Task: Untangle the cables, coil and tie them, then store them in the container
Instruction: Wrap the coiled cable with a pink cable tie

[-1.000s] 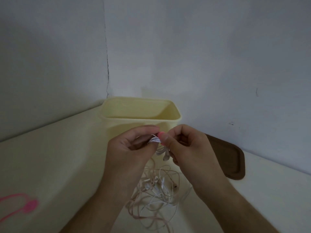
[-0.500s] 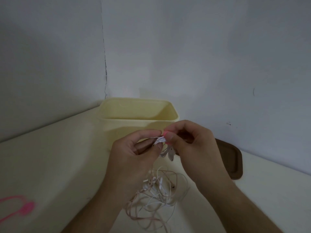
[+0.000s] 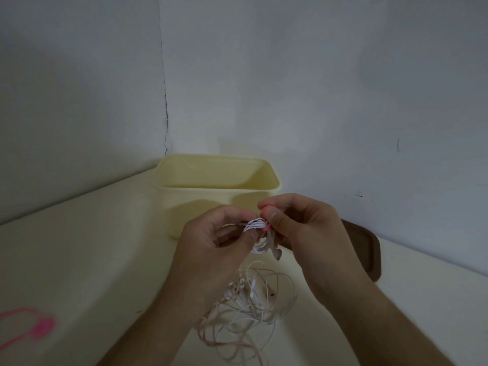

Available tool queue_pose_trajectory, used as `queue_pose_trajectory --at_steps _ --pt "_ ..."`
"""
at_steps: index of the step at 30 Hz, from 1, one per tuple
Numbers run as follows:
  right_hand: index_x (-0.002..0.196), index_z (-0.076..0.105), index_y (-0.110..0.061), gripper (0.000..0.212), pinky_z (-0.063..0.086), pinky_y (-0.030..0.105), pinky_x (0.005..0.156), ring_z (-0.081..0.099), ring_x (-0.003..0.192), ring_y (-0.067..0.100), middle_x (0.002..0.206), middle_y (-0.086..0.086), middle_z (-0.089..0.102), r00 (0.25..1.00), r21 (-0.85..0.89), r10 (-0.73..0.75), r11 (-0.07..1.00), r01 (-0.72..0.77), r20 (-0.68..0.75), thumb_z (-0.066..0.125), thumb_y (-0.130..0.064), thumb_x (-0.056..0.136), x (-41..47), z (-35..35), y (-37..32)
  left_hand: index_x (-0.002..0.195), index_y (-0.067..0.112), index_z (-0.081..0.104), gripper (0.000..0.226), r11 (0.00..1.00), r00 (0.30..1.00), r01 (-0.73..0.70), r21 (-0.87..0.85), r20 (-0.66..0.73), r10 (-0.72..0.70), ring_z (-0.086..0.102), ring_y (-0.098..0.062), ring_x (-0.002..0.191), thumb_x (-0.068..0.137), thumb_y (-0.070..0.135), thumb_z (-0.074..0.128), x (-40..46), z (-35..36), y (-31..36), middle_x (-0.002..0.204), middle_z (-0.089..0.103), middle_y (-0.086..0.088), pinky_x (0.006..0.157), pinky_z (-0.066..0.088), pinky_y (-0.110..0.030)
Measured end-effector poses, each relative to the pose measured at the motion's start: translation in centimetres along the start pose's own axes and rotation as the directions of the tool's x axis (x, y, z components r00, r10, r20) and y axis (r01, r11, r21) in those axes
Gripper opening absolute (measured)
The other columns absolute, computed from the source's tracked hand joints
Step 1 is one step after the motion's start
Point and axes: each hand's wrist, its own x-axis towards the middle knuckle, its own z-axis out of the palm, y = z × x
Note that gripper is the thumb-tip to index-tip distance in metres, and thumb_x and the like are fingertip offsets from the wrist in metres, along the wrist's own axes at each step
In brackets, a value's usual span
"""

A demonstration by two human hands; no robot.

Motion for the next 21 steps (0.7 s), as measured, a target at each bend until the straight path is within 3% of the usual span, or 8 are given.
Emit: queue_pose_trajectory --at_steps 5,9,12,16,19,21 --pt "0.086 0.081 -0.015 0.016 0.057 0.065 0.072 0.063 0.069 0.036 0.075 0.012 0.071 1.000 0.031 0.019 0.999 -0.019 -0.001 0.074 -0.004 0.096 0.1 -0.1 0.2 0.097 0.008 0.078 0.016 1.000 1.000 -0.019 0.016 0.021 0.019 0.079 -0.024 0.088 0.088 -0.005 0.076 0.0 0.0 0.0 0.092 0.081 -0.008 0.077 0.058 -0.023" --pt "0.084 0.077 -0.009 0.017 0.058 0.051 0.075 0.066 0.070 0.032 0.079 0.016 0.072 0.996 0.061 0.063 0.996 -0.067 0.057 0.080 -0.026 0.089 0.2 -0.7 0.1 0.095 0.008 0.078 0.010 1.000 1.000 -0.013 0.008 0.025 0.013 0.079 -0.026 0.082 0.089 -0.001 0.076 -0.1 0.0 0.1 0.090 0.081 -0.009 0.074 0.060 -0.026" --pt "0.084 0.075 -0.009 0.026 0.051 0.032 0.059 0.061 0.061 0.021 0.077 0.015 0.070 0.993 0.044 0.083 0.995 -0.087 0.087 0.077 -0.035 0.086 0.1 -0.7 -0.2 0.094 0.007 0.077 0.008 1.000 1.000 0.009 -0.017 0.016 -0.009 0.079 -0.027 0.079 0.089 0.000 0.076 -0.1 0.0 0.2 0.089 0.081 -0.009 0.071 0.061 -0.027" --pt "0.092 0.069 0.002 0.047 0.046 0.037 0.066 0.053 0.066 0.027 0.078 0.017 0.066 0.986 0.051 0.096 0.993 -0.104 0.138 0.076 -0.044 0.085 0.2 -0.6 -0.1 0.093 0.008 0.078 0.009 0.999 1.000 0.028 -0.038 -0.001 -0.028 0.079 -0.027 0.080 0.088 0.001 0.077 0.0 -0.1 0.1 0.091 0.081 -0.009 0.071 0.062 -0.030" --pt "0.102 0.074 -0.008 0.029 0.052 0.041 0.080 0.064 0.080 0.029 0.093 0.024 0.073 0.959 0.112 0.130 0.980 -0.163 0.252 0.082 -0.034 0.090 0.2 -0.9 -0.5 0.095 0.008 0.080 0.010 0.995 0.998 0.055 -0.085 -0.019 -0.056 0.080 -0.029 0.084 0.088 0.002 0.077 0.2 -0.2 0.2 0.094 0.081 -0.011 0.075 0.064 -0.035" --pt "0.106 0.076 -0.010 0.021 0.053 0.041 0.079 0.065 0.085 0.030 0.100 0.025 0.074 0.946 0.071 0.121 0.986 -0.149 0.301 0.082 -0.022 0.090 0.2 -1.2 -0.7 0.096 0.006 0.079 0.009 0.995 0.998 0.050 -0.092 -0.039 -0.053 0.080 -0.029 0.085 0.088 0.003 0.077 0.3 -0.3 0.1 0.094 0.081 -0.011 0.076 0.065 -0.036"
